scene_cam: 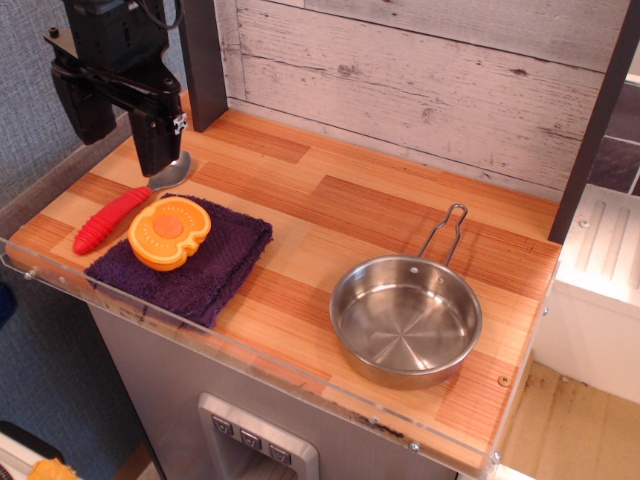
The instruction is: Put the orange in the pot.
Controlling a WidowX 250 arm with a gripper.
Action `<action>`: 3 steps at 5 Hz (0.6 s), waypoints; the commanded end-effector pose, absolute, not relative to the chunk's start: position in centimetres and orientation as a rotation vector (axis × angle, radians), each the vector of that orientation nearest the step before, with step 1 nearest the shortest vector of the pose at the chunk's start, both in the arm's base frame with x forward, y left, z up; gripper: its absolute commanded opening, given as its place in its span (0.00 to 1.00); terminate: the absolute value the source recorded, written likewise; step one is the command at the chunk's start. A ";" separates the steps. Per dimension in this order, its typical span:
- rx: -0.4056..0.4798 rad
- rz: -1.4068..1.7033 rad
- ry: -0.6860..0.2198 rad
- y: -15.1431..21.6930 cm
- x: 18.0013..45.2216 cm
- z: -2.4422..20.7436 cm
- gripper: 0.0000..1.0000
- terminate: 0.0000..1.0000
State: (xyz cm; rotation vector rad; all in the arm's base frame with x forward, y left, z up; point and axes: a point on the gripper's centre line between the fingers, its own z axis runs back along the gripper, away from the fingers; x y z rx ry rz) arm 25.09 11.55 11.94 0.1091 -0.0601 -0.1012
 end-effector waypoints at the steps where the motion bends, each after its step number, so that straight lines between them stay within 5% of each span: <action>1: 0.109 -0.101 -0.060 11.6 25.1 11.9 1.00 0.00; 3: 0.062 -0.115 -0.035 12.0 24.3 8.3 1.00 0.00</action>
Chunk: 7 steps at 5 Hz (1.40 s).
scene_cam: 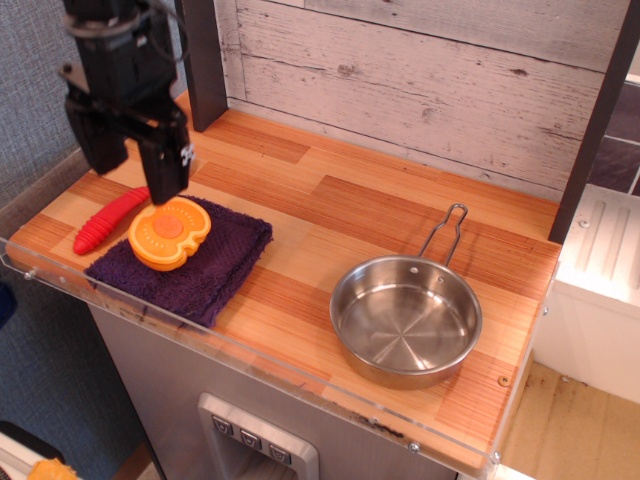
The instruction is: Put the orange in the pot.
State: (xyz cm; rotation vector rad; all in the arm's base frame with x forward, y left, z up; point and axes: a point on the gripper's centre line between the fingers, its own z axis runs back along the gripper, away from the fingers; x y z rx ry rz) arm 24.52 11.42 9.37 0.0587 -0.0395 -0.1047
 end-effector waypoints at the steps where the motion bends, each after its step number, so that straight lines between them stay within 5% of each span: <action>1: 0.088 -0.136 0.045 12.1 24.5 6.1 1.00 0.00; 4: 0.076 -0.151 0.068 11.4 25.4 4.1 1.00 0.00; 5: 0.082 -0.157 0.047 11.2 25.3 4.4 0.00 0.00; 7: 0.077 -0.156 0.013 10.6 25.6 5.4 0.00 0.00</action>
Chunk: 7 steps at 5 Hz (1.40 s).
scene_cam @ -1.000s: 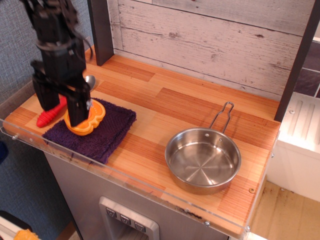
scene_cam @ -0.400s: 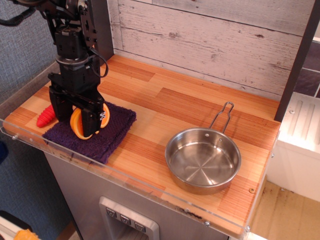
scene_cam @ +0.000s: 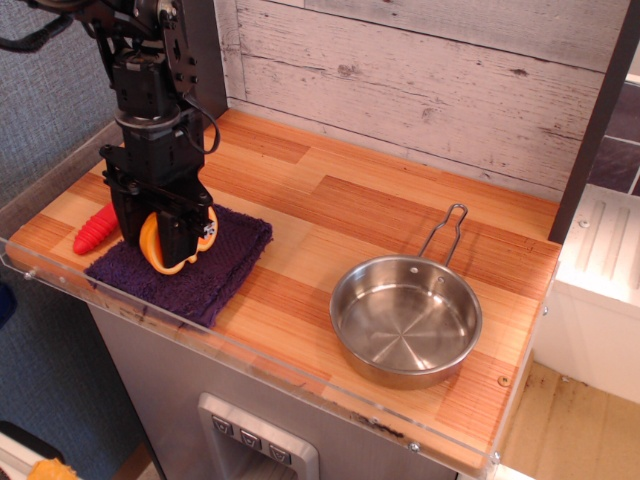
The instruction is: Put the orange in the pot.
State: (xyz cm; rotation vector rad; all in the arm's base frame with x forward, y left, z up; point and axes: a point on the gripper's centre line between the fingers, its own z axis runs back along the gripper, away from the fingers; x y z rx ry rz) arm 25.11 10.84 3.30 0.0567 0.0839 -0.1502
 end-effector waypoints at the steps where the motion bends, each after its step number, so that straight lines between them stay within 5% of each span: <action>1: 0.116 -0.277 -0.071 8.0 25.8 8.7 0.00 0.00; 2: 0.100 -0.510 -0.136 3.3 25.3 10.6 0.00 0.00; 4: 0.091 -0.893 -0.079 -2.8 25.2 9.7 0.00 0.00; 6: 0.037 -1.038 -0.066 -4.2 25.3 8.6 0.00 0.00; 7: 0.035 -1.044 -0.080 -4.3 25.4 8.6 1.00 0.00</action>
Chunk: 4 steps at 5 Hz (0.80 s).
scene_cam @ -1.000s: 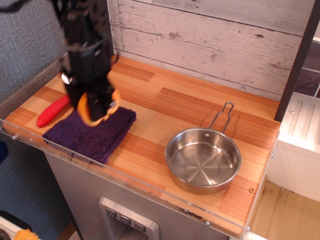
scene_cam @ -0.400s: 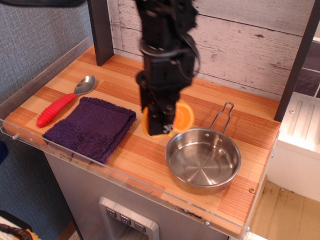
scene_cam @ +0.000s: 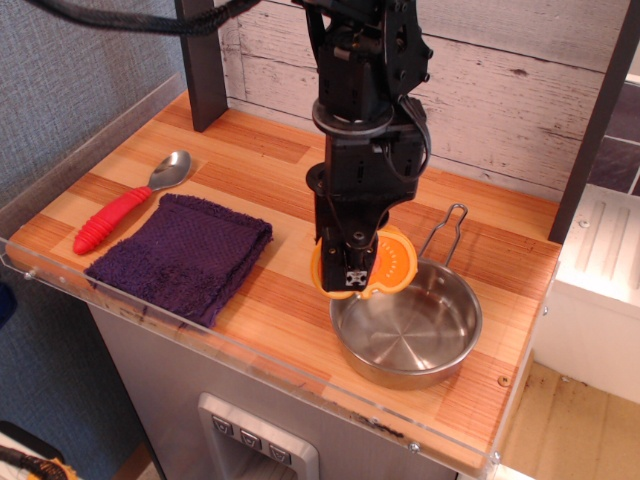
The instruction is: Put the orange in the pot.
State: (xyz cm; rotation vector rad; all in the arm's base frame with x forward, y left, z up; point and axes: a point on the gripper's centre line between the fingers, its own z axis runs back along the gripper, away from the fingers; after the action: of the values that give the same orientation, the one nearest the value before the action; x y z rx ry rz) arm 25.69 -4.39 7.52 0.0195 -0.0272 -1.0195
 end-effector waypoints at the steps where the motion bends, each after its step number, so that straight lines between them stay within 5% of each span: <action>1: 0.038 -1.051 -0.098 -4.3 25.5 8.7 1.00 0.00; 2: 0.049 -1.045 -0.116 -4.2 25.5 8.7 1.00 0.00; 4: 0.165 -0.608 -0.085 2.9 25.5 12.2 1.00 0.00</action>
State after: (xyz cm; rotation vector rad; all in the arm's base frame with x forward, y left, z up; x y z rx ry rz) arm 26.50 3.11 10.89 0.1480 -0.0395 -0.5877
